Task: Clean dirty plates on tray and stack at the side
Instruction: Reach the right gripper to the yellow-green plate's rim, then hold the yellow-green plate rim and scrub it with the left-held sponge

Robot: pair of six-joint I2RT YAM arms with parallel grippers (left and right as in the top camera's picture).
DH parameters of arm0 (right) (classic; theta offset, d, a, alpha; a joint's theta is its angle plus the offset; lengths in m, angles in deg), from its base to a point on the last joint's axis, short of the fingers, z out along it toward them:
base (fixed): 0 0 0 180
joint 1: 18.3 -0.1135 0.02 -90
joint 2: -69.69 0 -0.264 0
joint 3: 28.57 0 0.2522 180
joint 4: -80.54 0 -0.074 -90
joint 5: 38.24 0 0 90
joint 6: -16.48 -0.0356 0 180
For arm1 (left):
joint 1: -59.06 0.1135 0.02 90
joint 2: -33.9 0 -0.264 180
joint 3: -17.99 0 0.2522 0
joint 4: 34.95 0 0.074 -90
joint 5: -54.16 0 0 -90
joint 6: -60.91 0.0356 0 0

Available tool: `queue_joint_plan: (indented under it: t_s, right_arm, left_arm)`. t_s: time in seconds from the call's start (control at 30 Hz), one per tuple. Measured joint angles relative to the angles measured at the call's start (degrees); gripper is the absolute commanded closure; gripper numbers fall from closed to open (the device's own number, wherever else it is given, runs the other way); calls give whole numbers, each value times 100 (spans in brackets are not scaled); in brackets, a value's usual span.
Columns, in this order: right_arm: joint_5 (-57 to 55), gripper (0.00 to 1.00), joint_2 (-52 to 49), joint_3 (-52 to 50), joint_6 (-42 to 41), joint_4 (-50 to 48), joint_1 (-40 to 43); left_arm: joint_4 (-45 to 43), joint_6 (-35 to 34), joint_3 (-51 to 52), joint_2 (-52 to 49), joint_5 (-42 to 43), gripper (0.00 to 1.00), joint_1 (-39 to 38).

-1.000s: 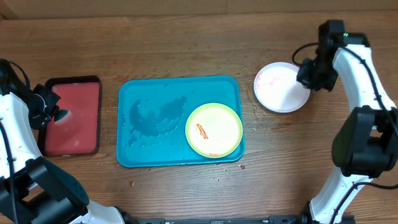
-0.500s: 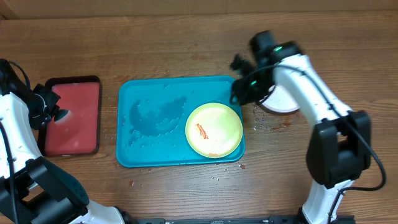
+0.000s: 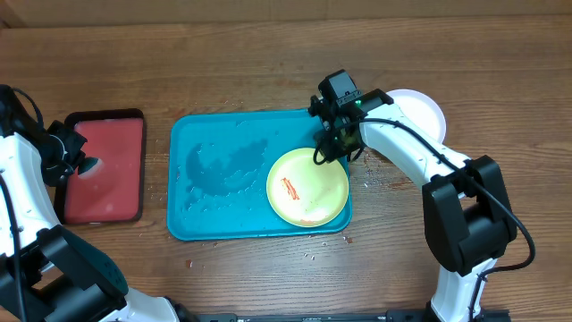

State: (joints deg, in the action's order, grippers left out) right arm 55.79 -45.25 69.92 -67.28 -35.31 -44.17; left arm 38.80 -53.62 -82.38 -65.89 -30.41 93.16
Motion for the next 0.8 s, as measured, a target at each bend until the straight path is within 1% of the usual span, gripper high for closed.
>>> queue_joint_plan:
  t_s: [0.13, 0.33, 0.37, 0.4, 0.43, 0.5, 0.57, 0.6, 0.7, 0.73, 0.8]
  right_arm:
    - [-33, 59, -11, -2, 17, 50, 0]
    - [2, 60, -70, -398, 42, -348, 0]
    - [11, 62, -101, -476, 42, -382, 0]
    - [46, 70, -140, -553, 46, -387, 0]
    - [81, 83, -155, -577, 44, -387, 0]
    - [188, 86, -155, -577, 68, -420, 0]
    - [256, 90, -155, -577, -74, -437, 0]
    - [315, 91, -155, -577, -208, -468, -2]
    - [490, 90, -160, -584, -817, -798, -61]
    - [520, 87, -160, -590, -1060, -942, -107]
    - [584, 63, -162, -601, -1469, -1178, -216]
  left_arm:
    - [-4, 0, 0, 0, 0, 96, 0]
    - [-42, 0, 0, 0, 129, 96, 0]
    - [-42, 0, 0, 0, 192, 96, 0]
    - [-42, 0, 0, 0, 275, 96, 0]
    - [-44, 2, 0, 0, 323, 96, 0]
    - [-44, 0, 0, 0, 437, 96, 0]
    - [-42, 0, 0, 0, 529, 96, 0]
    - [-44, 0, 2, 0, 627, 96, -2]
    - [-44, 173, 0, 0, 1097, 96, -173]
    - [-48, 249, 0, 0, 1250, 96, -302]
    - [-48, 365, 0, 0, 1447, 96, -634]
